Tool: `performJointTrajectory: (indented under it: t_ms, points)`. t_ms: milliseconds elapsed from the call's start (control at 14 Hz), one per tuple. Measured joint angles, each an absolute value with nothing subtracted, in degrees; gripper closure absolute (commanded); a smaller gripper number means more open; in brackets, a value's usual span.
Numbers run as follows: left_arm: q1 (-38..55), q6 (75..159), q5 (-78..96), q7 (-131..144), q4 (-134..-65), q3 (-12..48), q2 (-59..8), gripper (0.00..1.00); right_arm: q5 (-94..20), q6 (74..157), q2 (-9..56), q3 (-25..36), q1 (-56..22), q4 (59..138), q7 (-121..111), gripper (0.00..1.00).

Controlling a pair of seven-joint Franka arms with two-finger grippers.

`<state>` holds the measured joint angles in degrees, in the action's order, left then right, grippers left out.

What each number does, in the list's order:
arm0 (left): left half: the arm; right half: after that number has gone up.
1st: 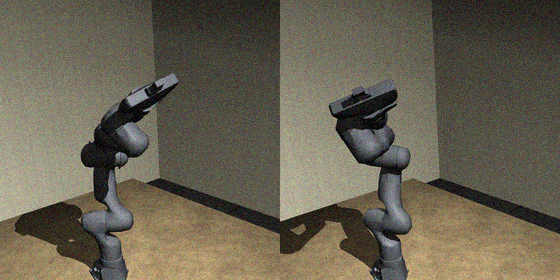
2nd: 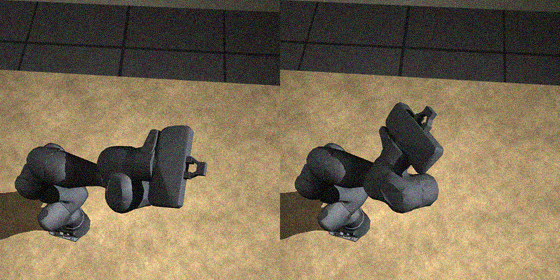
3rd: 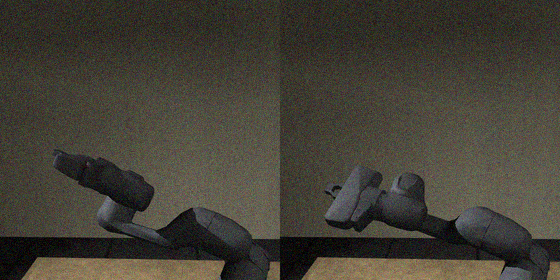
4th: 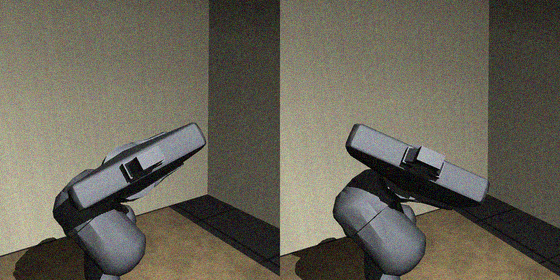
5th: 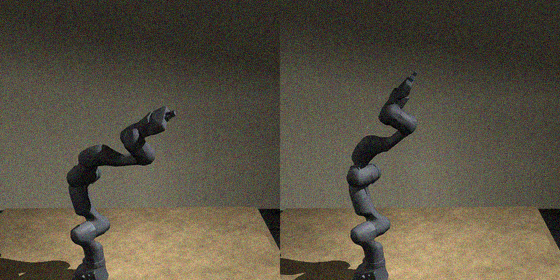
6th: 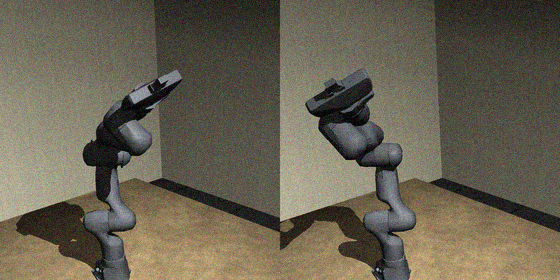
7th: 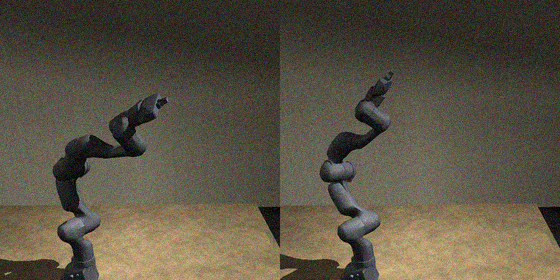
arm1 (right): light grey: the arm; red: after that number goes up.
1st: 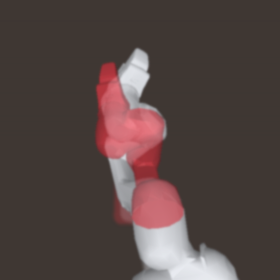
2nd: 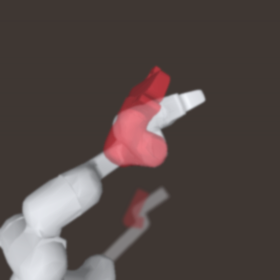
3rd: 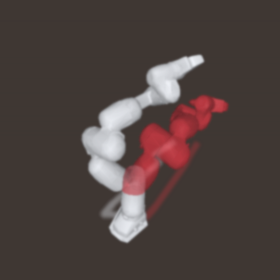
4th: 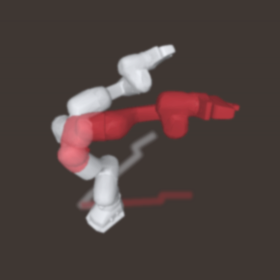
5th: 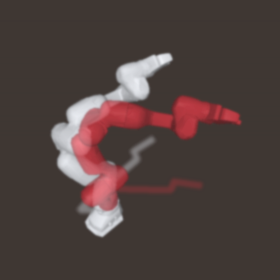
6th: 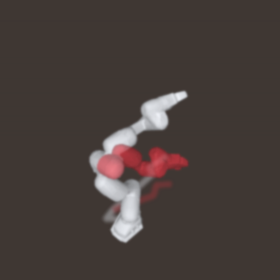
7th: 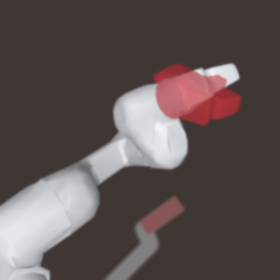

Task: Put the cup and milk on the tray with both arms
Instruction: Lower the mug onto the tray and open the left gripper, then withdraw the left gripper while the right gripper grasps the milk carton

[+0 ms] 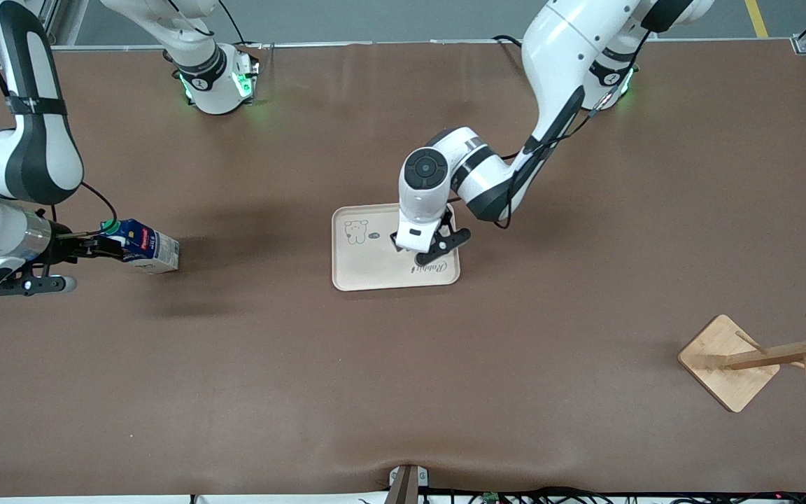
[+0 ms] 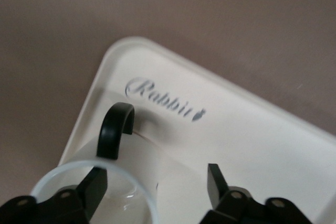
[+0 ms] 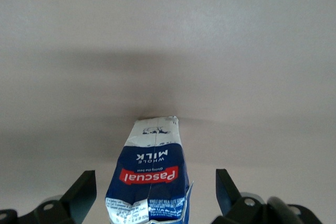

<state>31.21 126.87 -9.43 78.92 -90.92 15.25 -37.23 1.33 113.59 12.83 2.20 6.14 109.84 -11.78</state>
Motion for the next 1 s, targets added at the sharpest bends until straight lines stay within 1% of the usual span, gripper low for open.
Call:
performJointTrajectory:
  t_ms: [286, 500, 714, 786, 929, 1000]
  points:
    - [22.2, 112.2, -9.7, 63.3, -83.9, 15.0, -29.8, 0.00, 1.3, 113.6, 12.8, 2.2, 6.2, 112.0, -11.8, 0.00]
    - [13.8, 105.2, -9.7, 50.5, -82.7, 15.2, -23.2, 0.00, 1.3, 113.5, 12.8, 2.2, 6.2, 112.8, -11.7, 0.00]
    - [8.0, 99.4, -9.5, 41.2, -81.7, 15.3, -17.1, 0.00, 1.1, 113.0, 12.8, 2.2, 6.6, 113.9, -11.7, 0.00]
    - [6.7, 97.5, -9.1, 39.0, -81.2, 15.3, -15.5, 0.00, 0.8, 112.9, 12.8, 2.2, 6.7, 114.4, -11.7, 0.09]
    - [4.6, 94.3, -8.6, 36.5, -80.4, 15.3, -12.7, 0.00, 0.3, 112.9, 12.8, 2.2, 7.0, 115.1, -11.7, 0.68]
    - [4.0, 93.0, -8.6, 35.7, -80.2, 15.3, -11.4, 0.00, 0.2, 112.8, 12.8, 2.2, 7.1, 115.3, -11.7, 0.86]
